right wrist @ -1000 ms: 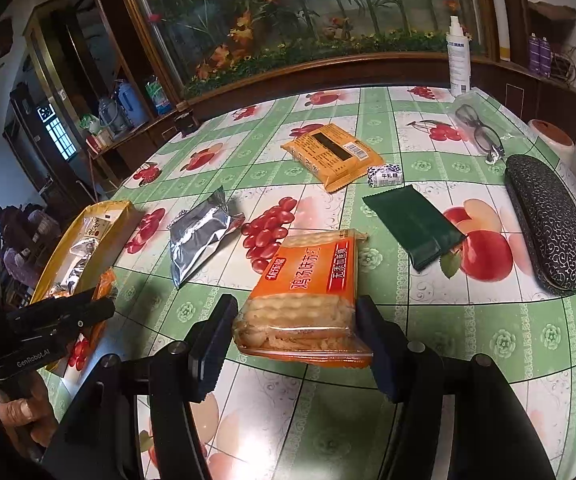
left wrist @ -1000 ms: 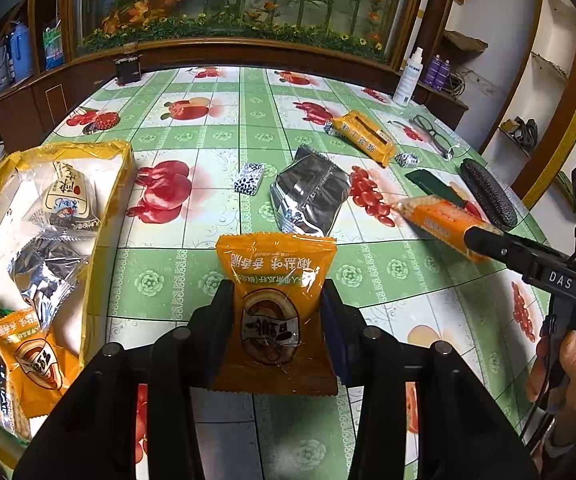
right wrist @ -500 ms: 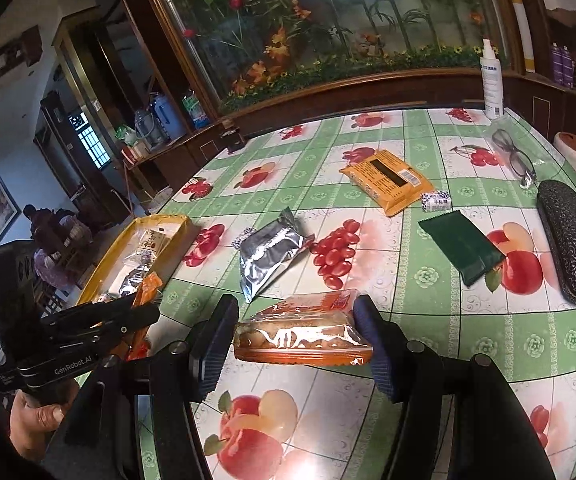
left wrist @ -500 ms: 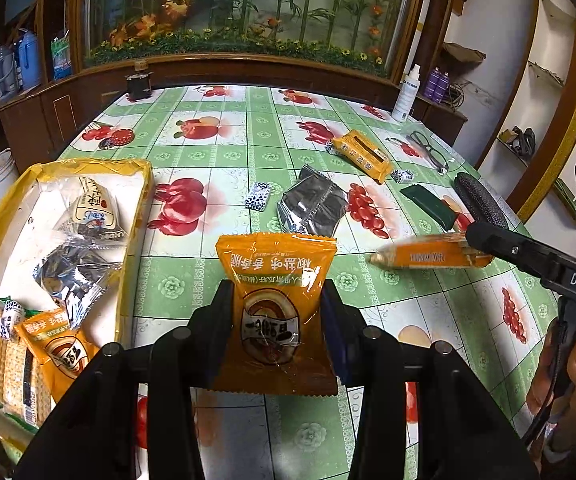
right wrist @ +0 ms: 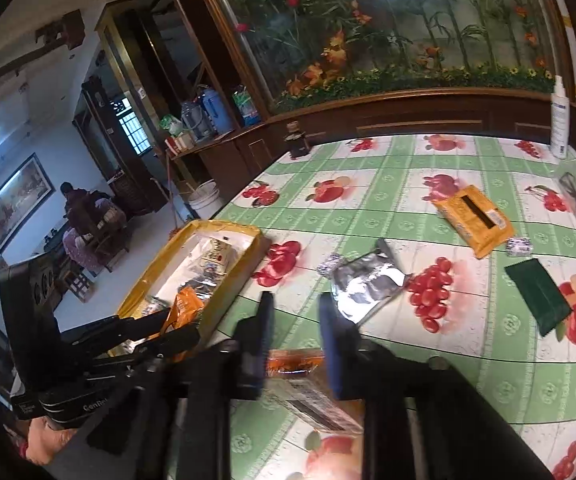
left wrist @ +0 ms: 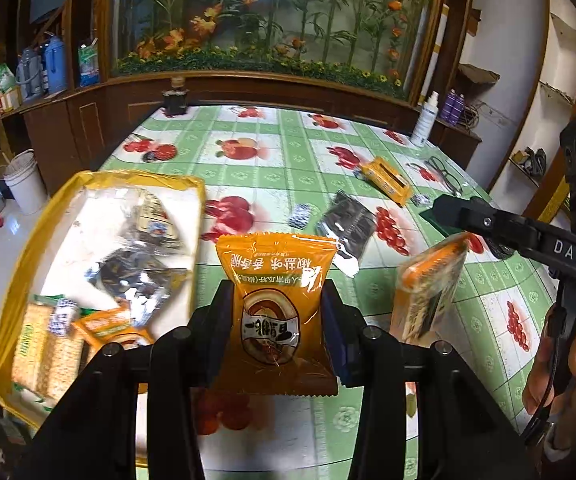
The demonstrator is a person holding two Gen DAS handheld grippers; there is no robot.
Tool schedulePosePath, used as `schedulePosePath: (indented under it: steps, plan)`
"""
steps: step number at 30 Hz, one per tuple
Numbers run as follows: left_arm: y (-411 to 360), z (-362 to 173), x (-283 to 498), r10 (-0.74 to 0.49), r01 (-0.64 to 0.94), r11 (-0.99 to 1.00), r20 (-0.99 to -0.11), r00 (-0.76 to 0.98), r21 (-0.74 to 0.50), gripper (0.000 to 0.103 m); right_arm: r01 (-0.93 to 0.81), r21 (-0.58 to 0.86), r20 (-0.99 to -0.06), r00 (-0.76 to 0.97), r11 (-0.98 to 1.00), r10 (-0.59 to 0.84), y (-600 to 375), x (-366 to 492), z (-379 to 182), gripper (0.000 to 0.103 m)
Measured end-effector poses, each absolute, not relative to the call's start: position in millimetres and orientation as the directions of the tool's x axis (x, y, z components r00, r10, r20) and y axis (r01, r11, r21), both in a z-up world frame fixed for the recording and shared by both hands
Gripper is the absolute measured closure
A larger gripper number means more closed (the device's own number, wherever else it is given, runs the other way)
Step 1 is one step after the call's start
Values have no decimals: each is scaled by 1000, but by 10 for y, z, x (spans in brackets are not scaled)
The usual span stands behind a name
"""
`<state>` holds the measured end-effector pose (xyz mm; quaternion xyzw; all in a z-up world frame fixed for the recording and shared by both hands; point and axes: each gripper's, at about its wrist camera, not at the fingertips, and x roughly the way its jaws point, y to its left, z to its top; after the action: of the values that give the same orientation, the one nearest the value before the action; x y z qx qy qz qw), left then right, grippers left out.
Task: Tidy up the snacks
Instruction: 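Lift the orange bag with the left tool while the right tool lifts the cracker pack toward the tray, then drop the orange bag into the tray with the left tool while the right tool releases the cracker pack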
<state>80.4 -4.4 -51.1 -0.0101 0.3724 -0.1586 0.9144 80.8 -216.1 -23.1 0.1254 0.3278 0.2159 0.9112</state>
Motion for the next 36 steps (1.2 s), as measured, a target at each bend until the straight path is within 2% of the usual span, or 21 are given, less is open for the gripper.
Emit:
schedulePosePath:
  steps: [4,5,7,9,10,11,13,20,21,22,23,29,36]
  plan:
    - [218,-527,837,-275,231,960,-678,682,-156,63,-341,332,-586,656,879,476,-1857,969,-259,80]
    - [272,-535,842,-272,223,961,-678,683,-161,63,-345,324,-595,650,881,473,-1810,979,-298,67]
    - [362,-564,849,-267,207,963,-680,683,-171,63,-345,320,-620,628,882,470,-1755,976,-416,60]
    - [415,-592,862,-270,200,963,-682,680,-182,63,-322,284,-661,617,903,428,-1719,961,-583,43]
    - [432,-604,869,-271,198,962,-682,679,-186,63,-305,251,-676,624,919,392,-1718,923,-658,25]
    - [438,-607,869,-271,197,963,-681,680,-186,63,-291,215,-684,636,932,357,-1717,878,-720,18]
    - [449,-617,867,-268,195,963,-681,682,-184,63,-269,160,-713,634,950,300,-1726,812,-874,19]
    - [507,-633,860,-266,185,964,-682,682,-191,63,-294,119,-768,578,948,276,-1630,713,-1234,21]
    - [520,-630,850,-265,183,964,-681,683,-191,63,-299,96,-776,575,949,260,-1598,714,-1265,25]
    - [533,-626,844,-263,180,965,-680,684,-192,63,-299,88,-782,570,950,252,-1584,715,-1287,46]
    - [542,-622,841,-261,178,965,-680,686,-192,63,-303,101,-779,568,948,265,-1593,717,-1287,48]
    - [614,-608,824,-242,156,970,-678,694,-186,63,-319,124,-736,605,940,303,-1542,726,-1059,48]
    - [760,-604,801,-212,125,977,-680,702,-175,63,-399,219,-669,603,890,435,-1215,933,-701,49]
